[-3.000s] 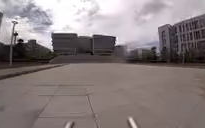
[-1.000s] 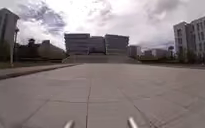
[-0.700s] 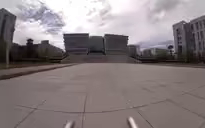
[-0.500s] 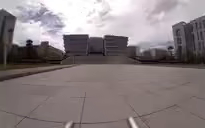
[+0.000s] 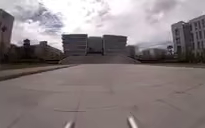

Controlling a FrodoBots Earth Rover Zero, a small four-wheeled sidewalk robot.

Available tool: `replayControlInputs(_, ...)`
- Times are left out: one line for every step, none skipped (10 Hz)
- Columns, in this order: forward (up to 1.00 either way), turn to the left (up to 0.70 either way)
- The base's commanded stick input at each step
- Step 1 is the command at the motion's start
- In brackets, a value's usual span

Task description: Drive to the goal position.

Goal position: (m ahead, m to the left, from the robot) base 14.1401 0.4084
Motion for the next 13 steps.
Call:
replayControlInputs(1.00,0.01)
replayControlInputs(1.00,0.01)
replayControlInputs(1.00,0.01)
replayControlInputs(1.00,0.01)
replayControlInputs(1.00,0.01)
replayControlInputs(1.00,0.01)
replayControlInputs(1.00,0.01)
replayControlInputs(1.00,0.01)
replayControlInputs(1.00,0.01)
replayControlInputs(1.00,0.07)
replayControlInputs(1.00,0.22)
replayControlInputs(1.00,0.39)
replayControlInputs(1.00,0.41)
